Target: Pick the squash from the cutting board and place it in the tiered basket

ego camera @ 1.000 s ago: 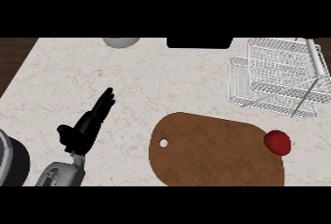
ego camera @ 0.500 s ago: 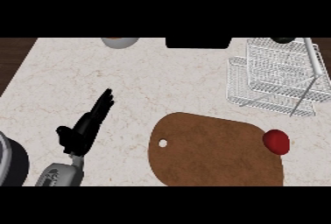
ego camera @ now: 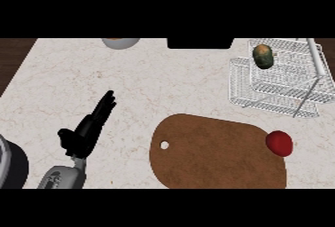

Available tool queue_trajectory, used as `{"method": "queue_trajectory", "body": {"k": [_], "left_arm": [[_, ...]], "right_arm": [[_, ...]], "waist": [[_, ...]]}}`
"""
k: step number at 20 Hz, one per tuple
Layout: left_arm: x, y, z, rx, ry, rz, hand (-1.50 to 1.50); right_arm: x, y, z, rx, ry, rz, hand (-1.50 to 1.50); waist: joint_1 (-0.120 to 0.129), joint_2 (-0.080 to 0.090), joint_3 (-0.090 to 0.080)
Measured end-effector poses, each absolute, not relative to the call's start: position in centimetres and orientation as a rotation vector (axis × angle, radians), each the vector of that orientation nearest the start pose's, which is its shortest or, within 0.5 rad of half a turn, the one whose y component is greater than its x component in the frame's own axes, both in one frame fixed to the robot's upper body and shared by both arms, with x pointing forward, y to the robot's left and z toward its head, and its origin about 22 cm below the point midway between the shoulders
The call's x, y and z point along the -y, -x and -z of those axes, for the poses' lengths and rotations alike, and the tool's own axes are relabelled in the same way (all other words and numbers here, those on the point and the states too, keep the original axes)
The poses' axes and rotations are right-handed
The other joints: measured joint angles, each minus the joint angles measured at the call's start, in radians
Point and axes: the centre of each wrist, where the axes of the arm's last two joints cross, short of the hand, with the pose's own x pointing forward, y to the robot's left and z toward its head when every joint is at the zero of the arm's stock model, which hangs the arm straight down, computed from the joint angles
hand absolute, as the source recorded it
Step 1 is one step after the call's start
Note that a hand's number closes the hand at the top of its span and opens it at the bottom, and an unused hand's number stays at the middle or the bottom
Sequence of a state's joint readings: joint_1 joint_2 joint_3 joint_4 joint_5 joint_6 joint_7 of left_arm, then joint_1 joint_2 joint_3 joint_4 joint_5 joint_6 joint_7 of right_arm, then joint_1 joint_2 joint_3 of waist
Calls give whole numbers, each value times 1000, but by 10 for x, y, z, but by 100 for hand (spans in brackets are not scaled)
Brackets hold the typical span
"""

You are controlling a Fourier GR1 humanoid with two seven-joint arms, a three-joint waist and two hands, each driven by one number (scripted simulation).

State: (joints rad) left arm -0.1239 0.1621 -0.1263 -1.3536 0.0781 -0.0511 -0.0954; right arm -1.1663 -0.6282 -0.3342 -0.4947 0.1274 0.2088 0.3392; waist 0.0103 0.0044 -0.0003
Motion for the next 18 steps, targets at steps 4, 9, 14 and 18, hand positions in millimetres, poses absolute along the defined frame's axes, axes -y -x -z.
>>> {"method": "queue_trajectory", "body": {"k": [4,9,14,18], "left_arm": [[-233,-270,19,1539,83,240,0],[-230,-269,19,1538,79,237,0],[-234,-266,17,1542,81,236,0],[-229,-268,16,1545,86,238,0]], "right_arm": [[405,-425,-262,1419,537,30,-150],[472,-385,-277,1509,622,248,-150],[540,-331,-272,1568,616,371,-150],[583,-284,-263,1584,619,386,-150]], "waist": [[-3,2,1],[-3,3,2],[-1,5,3],[-2,8,5]]}}
